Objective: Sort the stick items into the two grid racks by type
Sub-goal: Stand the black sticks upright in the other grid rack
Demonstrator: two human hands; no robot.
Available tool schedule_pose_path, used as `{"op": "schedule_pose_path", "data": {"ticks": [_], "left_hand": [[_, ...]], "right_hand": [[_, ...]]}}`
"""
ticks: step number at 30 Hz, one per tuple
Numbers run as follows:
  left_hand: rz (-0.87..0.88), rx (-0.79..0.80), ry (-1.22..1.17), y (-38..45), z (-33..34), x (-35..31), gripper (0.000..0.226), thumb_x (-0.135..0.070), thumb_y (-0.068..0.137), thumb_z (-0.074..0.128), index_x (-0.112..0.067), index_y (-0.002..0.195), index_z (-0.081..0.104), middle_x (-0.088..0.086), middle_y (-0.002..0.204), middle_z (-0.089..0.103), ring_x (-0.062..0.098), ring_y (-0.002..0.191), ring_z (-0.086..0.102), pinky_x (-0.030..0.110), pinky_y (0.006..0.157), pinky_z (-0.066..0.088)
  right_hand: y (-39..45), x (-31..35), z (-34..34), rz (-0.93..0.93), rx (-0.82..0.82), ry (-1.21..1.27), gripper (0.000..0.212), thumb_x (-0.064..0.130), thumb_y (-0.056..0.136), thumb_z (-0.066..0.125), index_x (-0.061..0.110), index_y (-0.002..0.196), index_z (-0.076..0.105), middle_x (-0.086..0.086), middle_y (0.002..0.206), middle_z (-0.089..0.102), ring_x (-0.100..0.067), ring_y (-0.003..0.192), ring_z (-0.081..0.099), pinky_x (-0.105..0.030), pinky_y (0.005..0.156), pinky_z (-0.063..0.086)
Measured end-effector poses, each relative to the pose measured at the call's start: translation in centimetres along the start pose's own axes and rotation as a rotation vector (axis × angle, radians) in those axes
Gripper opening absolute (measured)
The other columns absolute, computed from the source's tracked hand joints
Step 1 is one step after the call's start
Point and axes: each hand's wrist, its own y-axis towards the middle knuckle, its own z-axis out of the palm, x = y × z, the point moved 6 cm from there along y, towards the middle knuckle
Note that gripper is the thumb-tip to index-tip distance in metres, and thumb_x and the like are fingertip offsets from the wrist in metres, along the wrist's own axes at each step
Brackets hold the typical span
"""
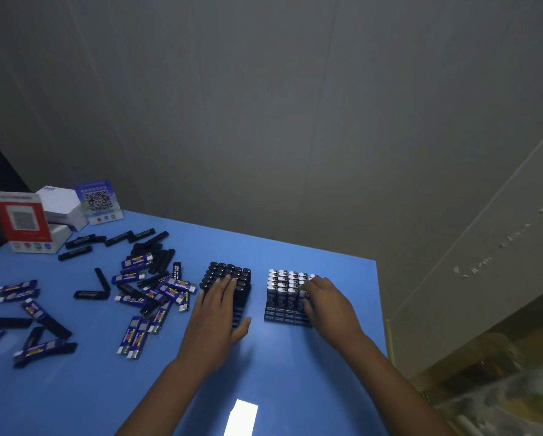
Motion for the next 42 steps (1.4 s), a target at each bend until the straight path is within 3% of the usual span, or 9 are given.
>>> {"op": "schedule_pose_path", "data": {"ticks": [4,6,8,10,14,19,25,42], "left_hand": [[-0.005,-0.013,-0.017,-1.3,-1.6,1.3,0.096,-0.07,0.077,0.005,-0.016,0.156,0.007,0.001,0.163,0.009,0.017,0.151,0.004,0.036,0.122,0.001],[-0.008,-0.036,-0.015,-2.1,-2.6,2.3,0.089,-0.069,0.085,0.017,-0.015,0.156,0.009,0.001,0.163,0.011,0.018,0.151,0.006,0.037,0.122,0.003],[-0.014,-0.04,0.002,-3.0,-3.5,3.5,0.086,-0.067,0.089,0.024,-0.016,0.156,0.008,0.0,0.163,0.01,0.018,0.151,0.006,0.039,0.123,0.006],[-0.013,-0.046,0.003,-4.2,-4.5,4.8,0.089,-0.07,0.085,0.015,-0.017,0.156,0.007,-0.001,0.164,0.007,0.017,0.151,0.004,0.04,0.123,0.008],[-0.034,-0.061,-0.022,-8.0,-7.2,8.3,0.08,-0.059,0.096,0.037,-0.019,0.156,0.0,-0.003,0.164,-0.001,0.014,0.151,-0.002,0.037,0.123,0.002],[-0.081,-0.048,-0.02,-12.8,-9.6,14.2,0.084,-0.061,0.096,0.038,-0.02,0.156,-0.005,-0.002,0.164,-0.003,0.016,0.151,-0.004,0.037,0.123,-0.002],[-0.113,-0.08,-0.051,-15.7,-11.3,19.6,0.091,-0.065,0.091,0.044,-0.019,0.156,-0.001,-0.001,0.163,0.003,0.018,0.151,0.0,0.039,0.124,0.005],[-0.218,0.08,-0.145,-7.4,-4.3,23.2,0.101,-0.064,0.087,0.054,-0.013,0.156,0.0,0.003,0.164,0.0,0.02,0.151,0.006,0.034,0.121,0.012]], "right_hand": [[-1.2,3.3,-0.7,-0.033,-0.027,0.009,0.051,0.029,0.095,0.057,0.018,0.143,0.043,0.002,0.142,0.047,-0.02,0.13,0.043,-0.031,0.1,0.042],[-1.7,5.2,-0.8,-0.038,-0.029,0.006,0.067,0.037,0.095,0.06,0.017,0.153,0.032,-0.001,0.157,0.034,-0.02,0.145,0.03,-0.032,0.116,0.029],[-2.1,7.3,-0.9,-0.042,-0.038,-0.003,0.079,0.044,0.094,0.06,0.016,0.157,0.023,-0.003,0.164,0.022,-0.019,0.152,0.017,-0.032,0.122,0.016],[-2.7,9.7,-1.0,-0.062,-0.055,-0.034,0.085,0.051,0.094,0.059,0.016,0.159,0.018,-0.004,0.166,0.015,-0.02,0.154,0.01,-0.032,0.123,0.009],[-4.1,14.5,-0.3,-0.083,-0.033,-0.071,0.091,0.061,0.093,0.054,0.017,0.16,0.01,-0.005,0.167,0.008,-0.022,0.154,0.005,-0.034,0.124,0.005],[-5.0,20.9,1.2,-0.119,-0.006,-0.096,0.095,0.068,0.091,0.05,0.018,0.16,0.008,-0.004,0.167,0.006,-0.023,0.154,0.004,-0.039,0.125,0.009],[-4.8,27.0,2.7,-0.166,0.031,-0.087,0.095,0.067,0.092,0.05,0.019,0.16,0.005,-0.002,0.168,0.002,-0.021,0.154,0.001,-0.039,0.125,0.007],[5.5,26.0,7.1,-0.145,0.125,-0.034,0.091,0.062,0.091,0.056,0.017,0.159,0.016,-0.006,0.166,0.012,-0.024,0.153,0.011,-0.036,0.123,0.011]]}}
